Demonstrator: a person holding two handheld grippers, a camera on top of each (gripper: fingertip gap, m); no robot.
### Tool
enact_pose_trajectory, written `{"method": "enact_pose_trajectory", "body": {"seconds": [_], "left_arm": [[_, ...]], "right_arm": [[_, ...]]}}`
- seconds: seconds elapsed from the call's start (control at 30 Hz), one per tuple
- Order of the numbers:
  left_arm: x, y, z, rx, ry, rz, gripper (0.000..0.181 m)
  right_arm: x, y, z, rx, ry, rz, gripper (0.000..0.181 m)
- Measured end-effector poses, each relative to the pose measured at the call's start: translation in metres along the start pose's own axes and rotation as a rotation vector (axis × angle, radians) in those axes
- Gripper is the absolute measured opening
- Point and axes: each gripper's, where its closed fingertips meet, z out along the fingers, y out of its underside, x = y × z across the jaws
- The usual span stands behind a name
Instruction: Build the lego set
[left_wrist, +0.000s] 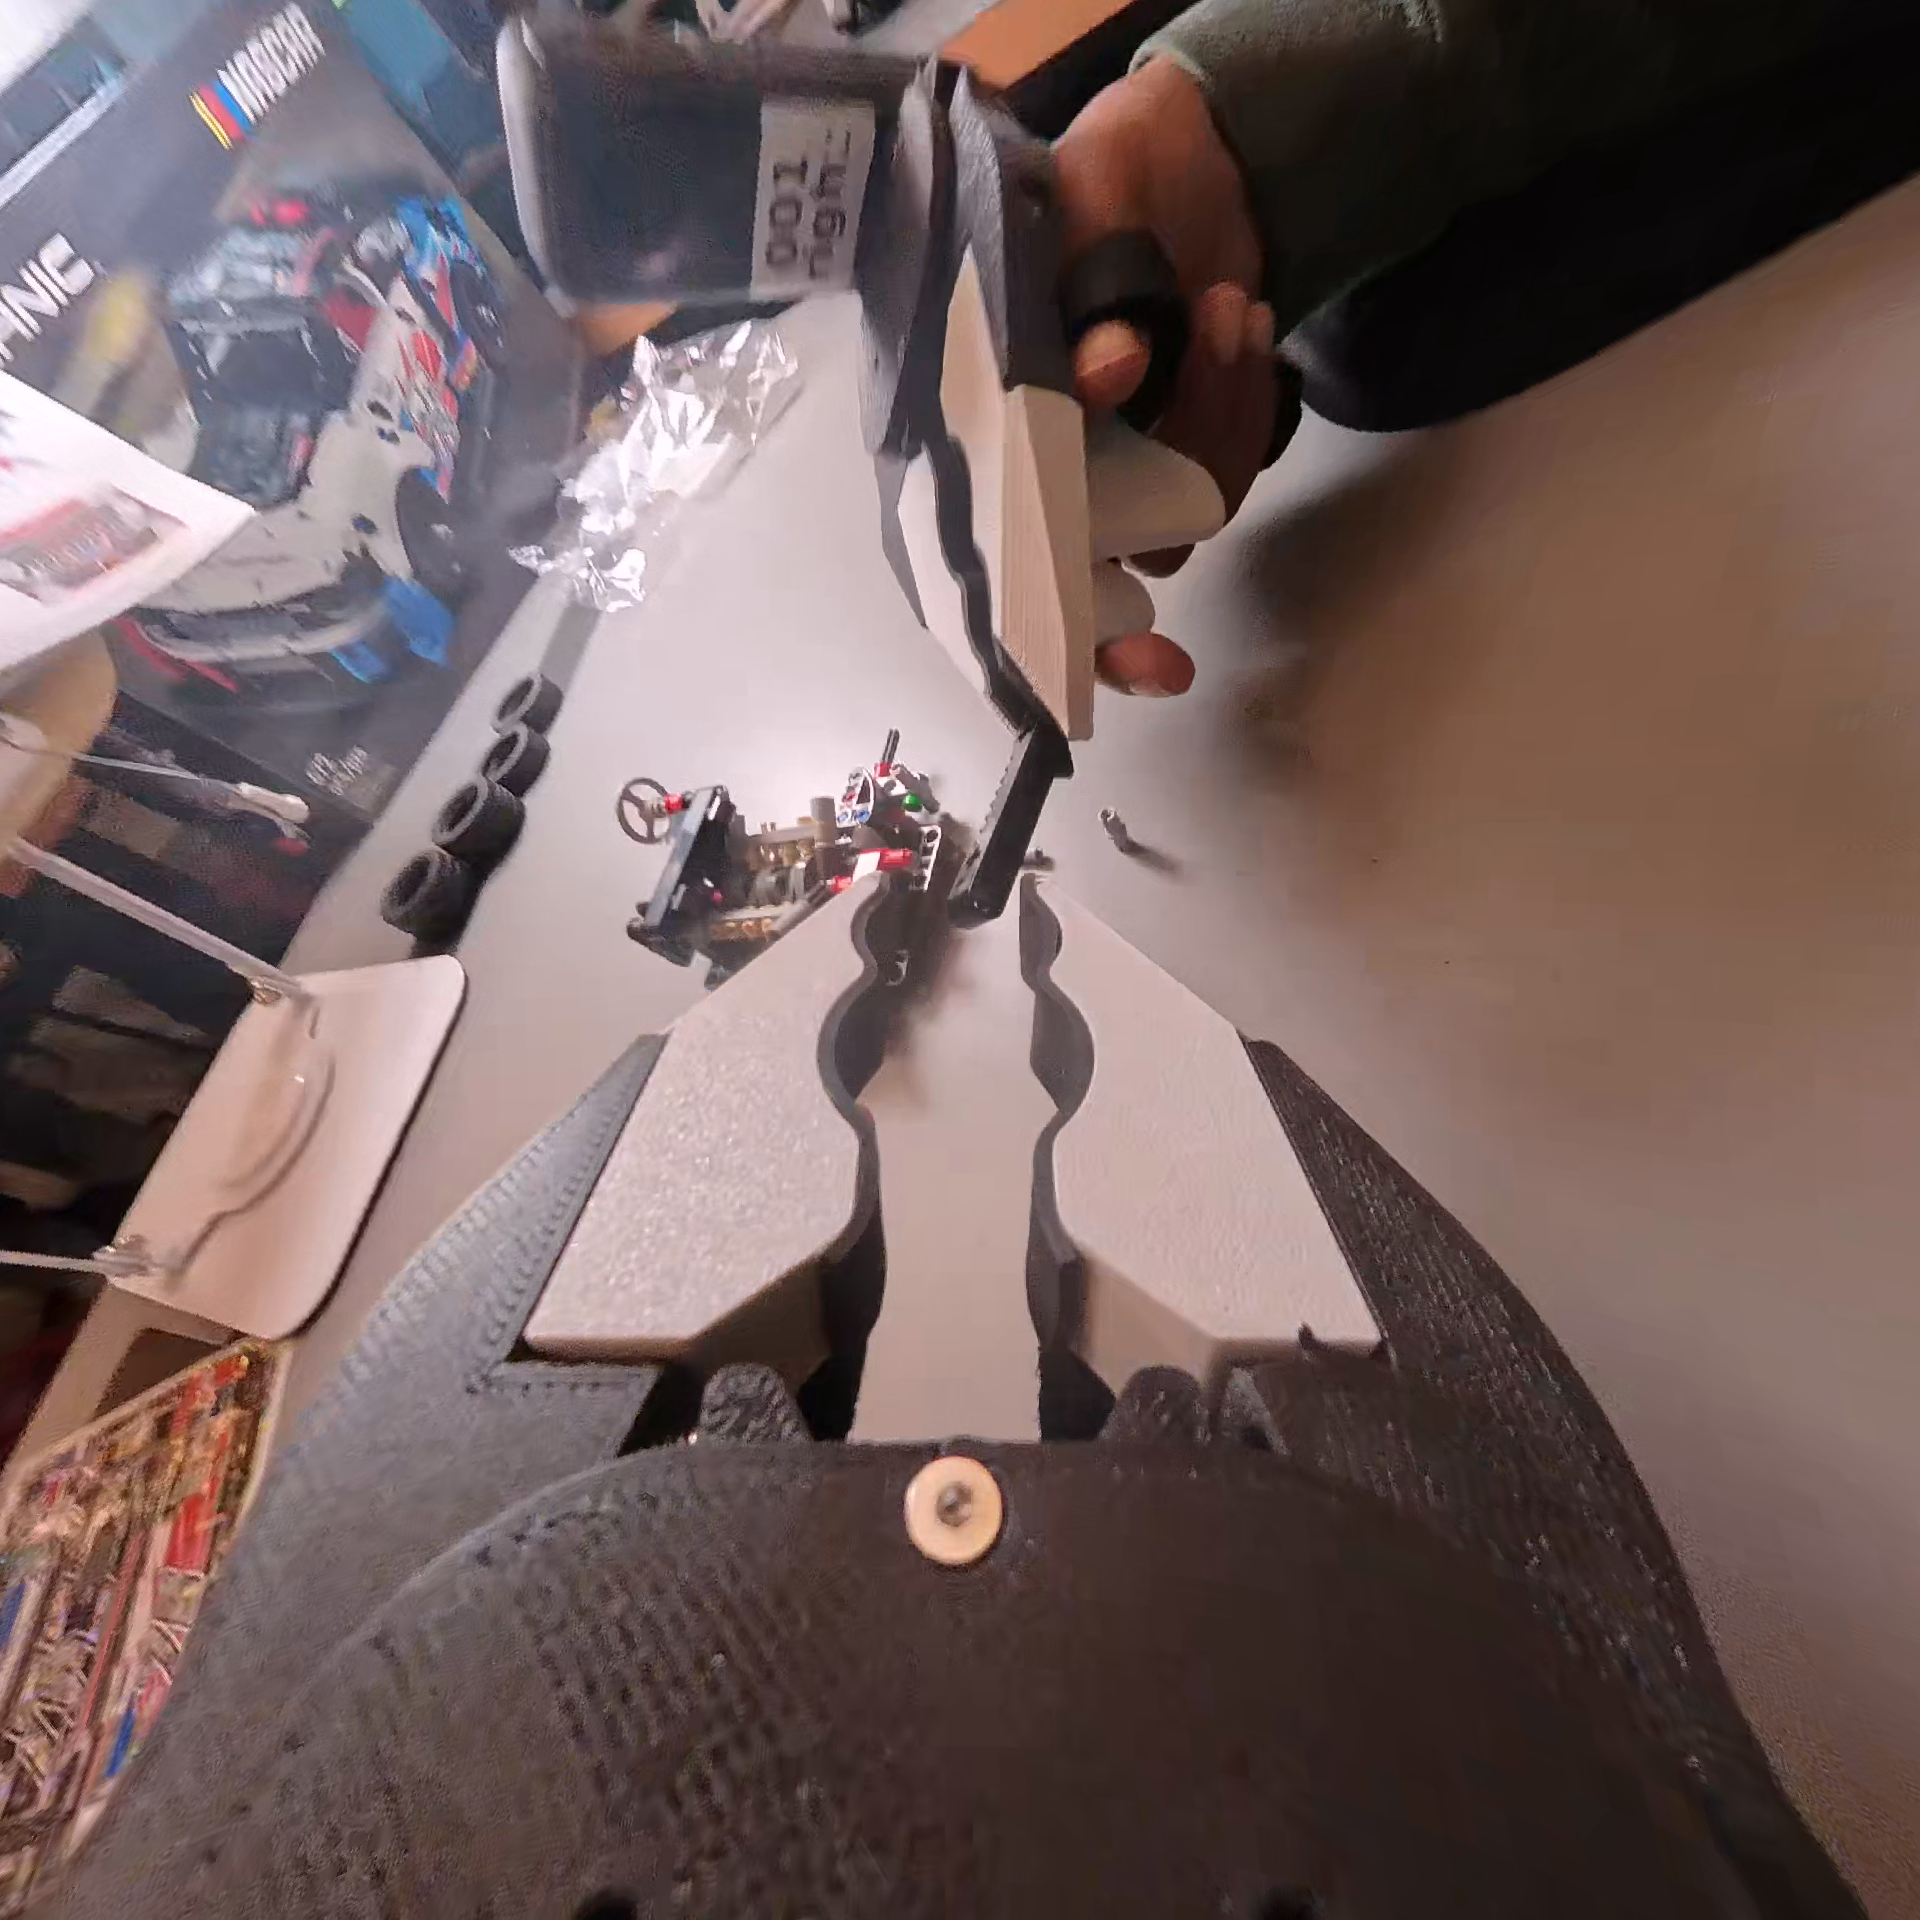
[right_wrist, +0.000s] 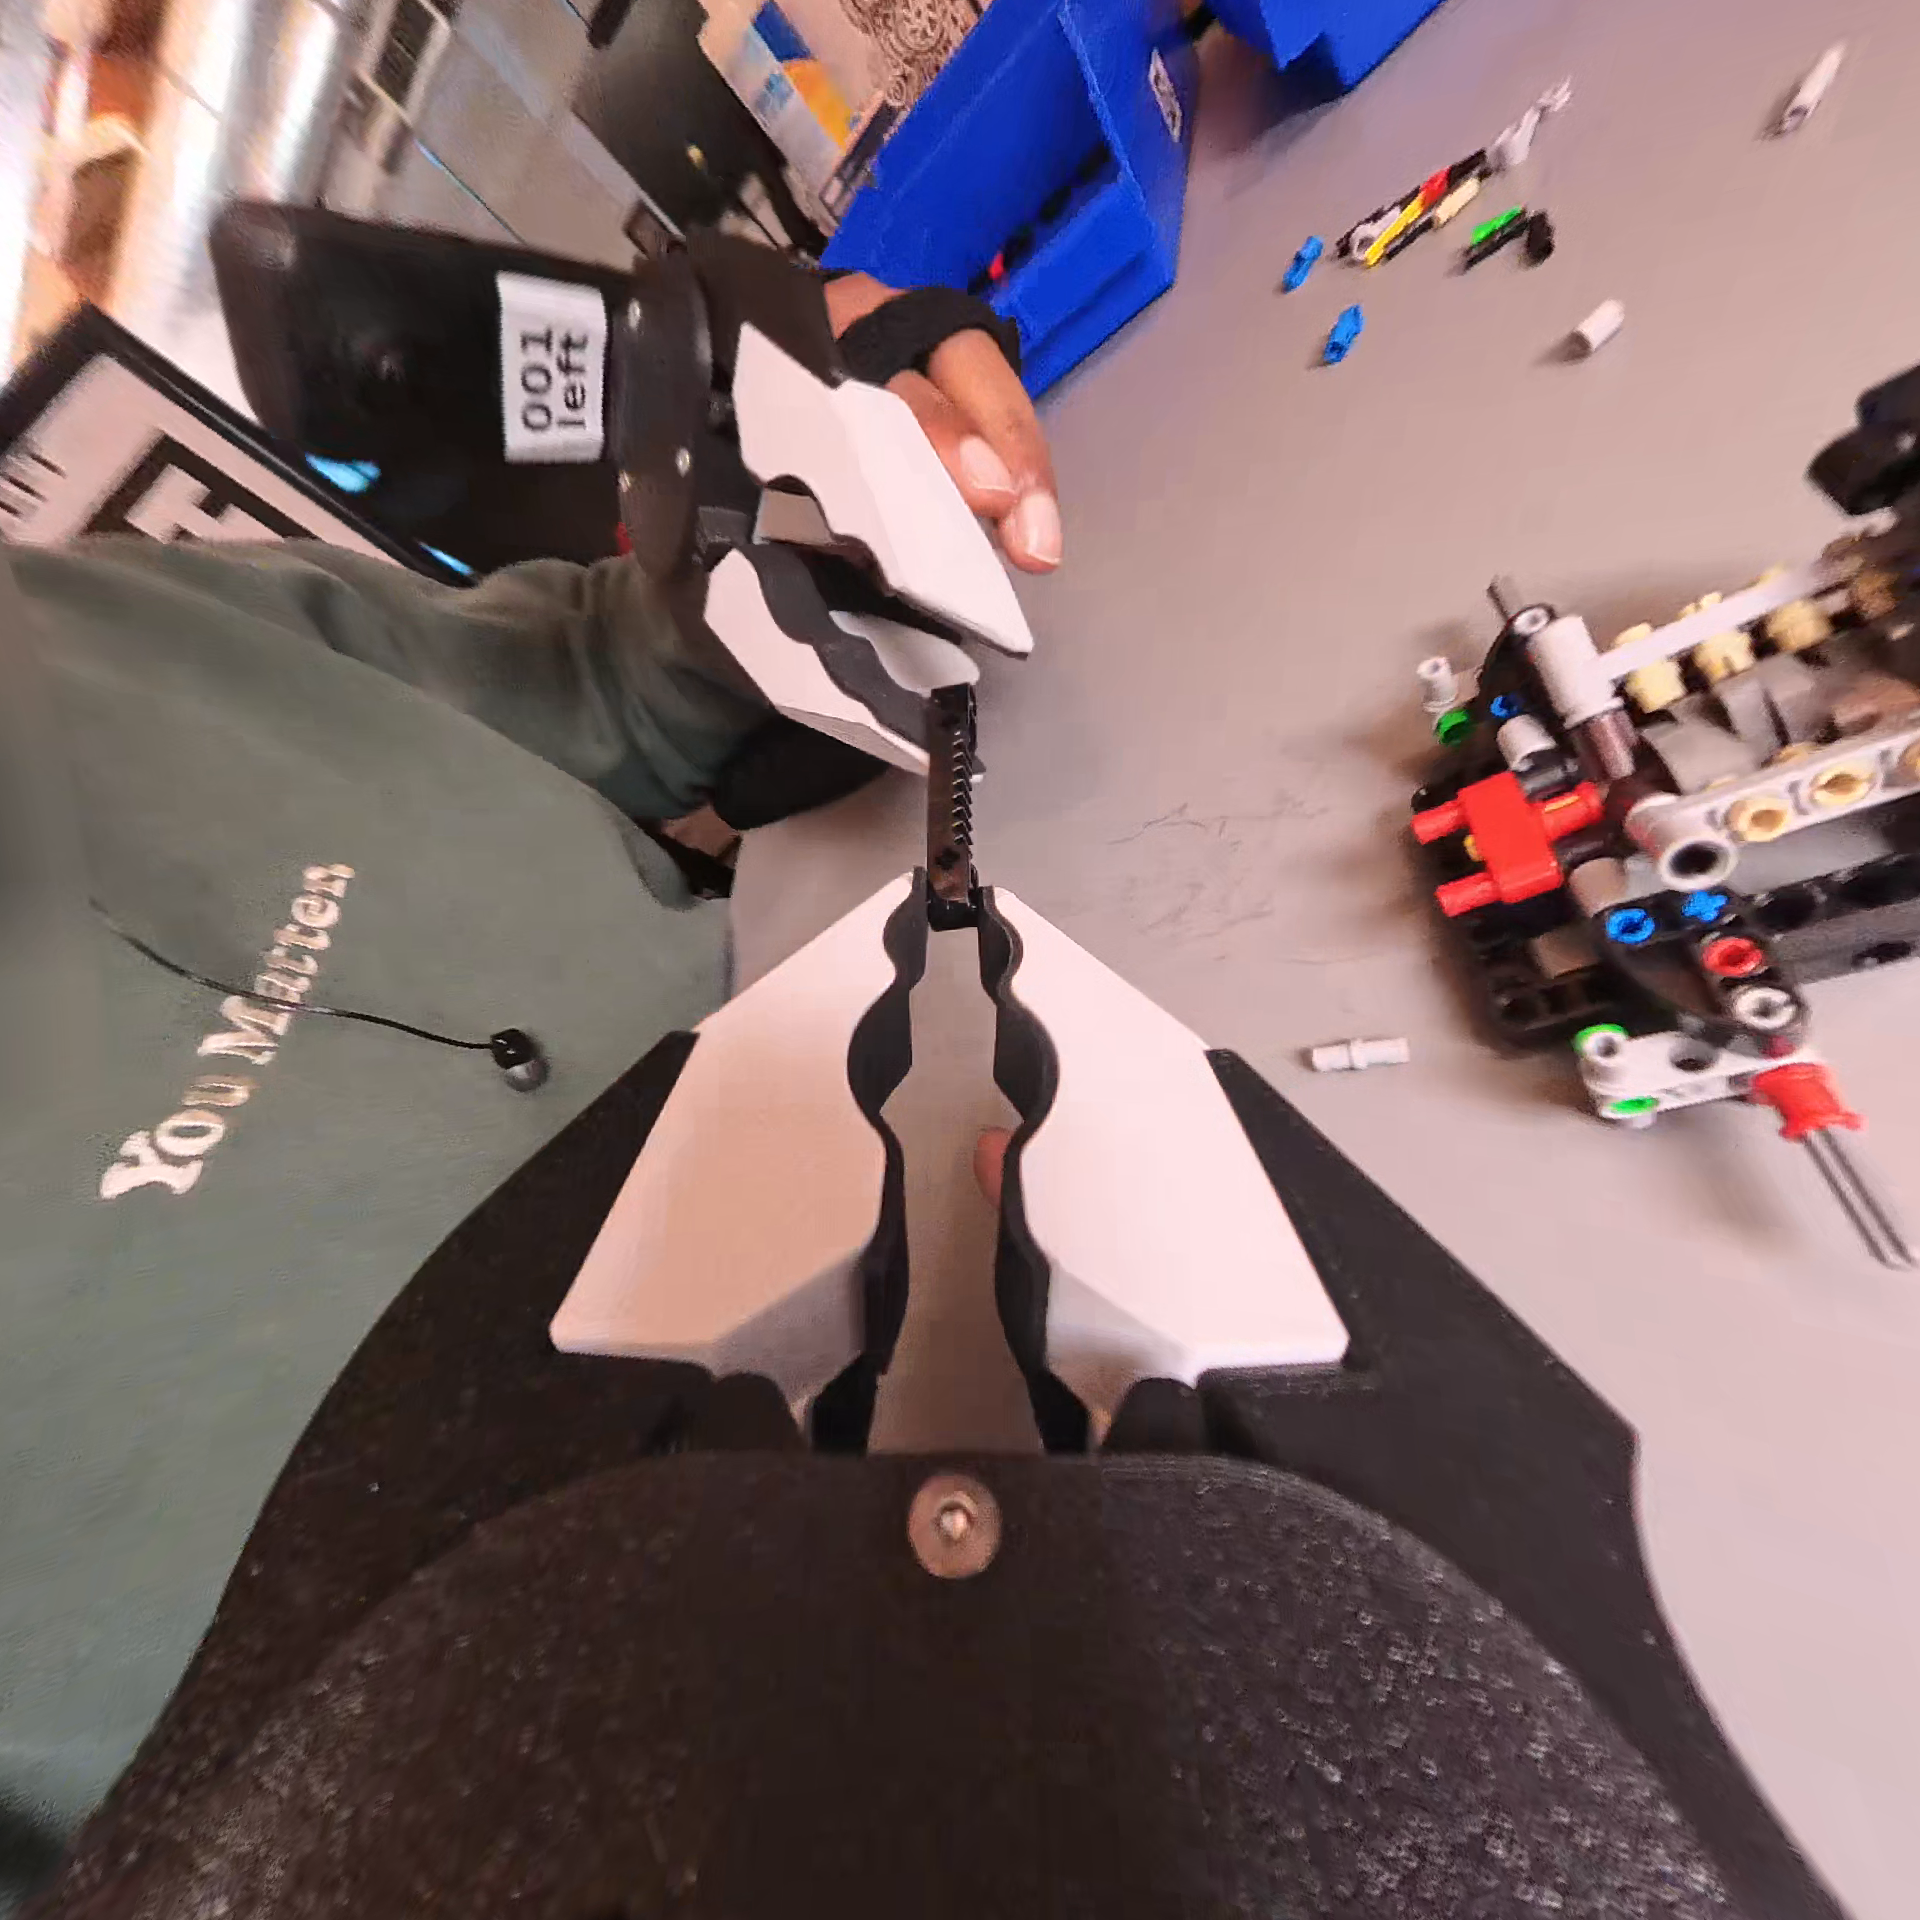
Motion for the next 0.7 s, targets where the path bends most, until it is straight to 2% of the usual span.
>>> {"method": "enact_pose_trajectory", "body": {"seconds": [0.1,0.2,0.27,0.37,0.47,0.53,0.63,0.7], "left_arm": [[0.002,-0.006,-0.004,0.040,-0.006,0.054,0.011],[0.004,-0.005,-0.003,0.035,0.003,0.076,0.009],[0.007,-0.003,-0.004,0.034,0.037,0.039,0.008],[0.009,0.000,-0.003,0.031,0.119,-0.121,0.007],[0.013,0.005,0.000,0.029,0.213,-0.322,0.006],[0.024,0.016,0.003,-0.030,0.310,-0.421,0.006],[0.038,0.035,0.010,-0.134,0.376,-0.486,0.006],[0.047,0.045,0.013,-0.200,0.396,-0.475,0.007]], "right_arm": [[-0.002,-0.001,-0.001,0.017,-0.059,0.081,0.007],[-0.003,0.000,-0.001,0.017,-0.088,0.119,0.007],[-0.001,0.001,-0.001,0.017,-0.093,0.139,0.007],[0.001,-0.005,-0.003,0.051,-0.078,0.125,0.007],[0.010,-0.005,-0.005,0.026,0.062,-0.055,0.013],[0.015,0.001,-0.006,-0.026,0.164,-0.239,0.018],[0.020,0.010,-0.007,-0.121,0.289,-0.493,0.021],[0.026,0.025,-0.007,-0.243,0.348,-0.608,0.020]]}}
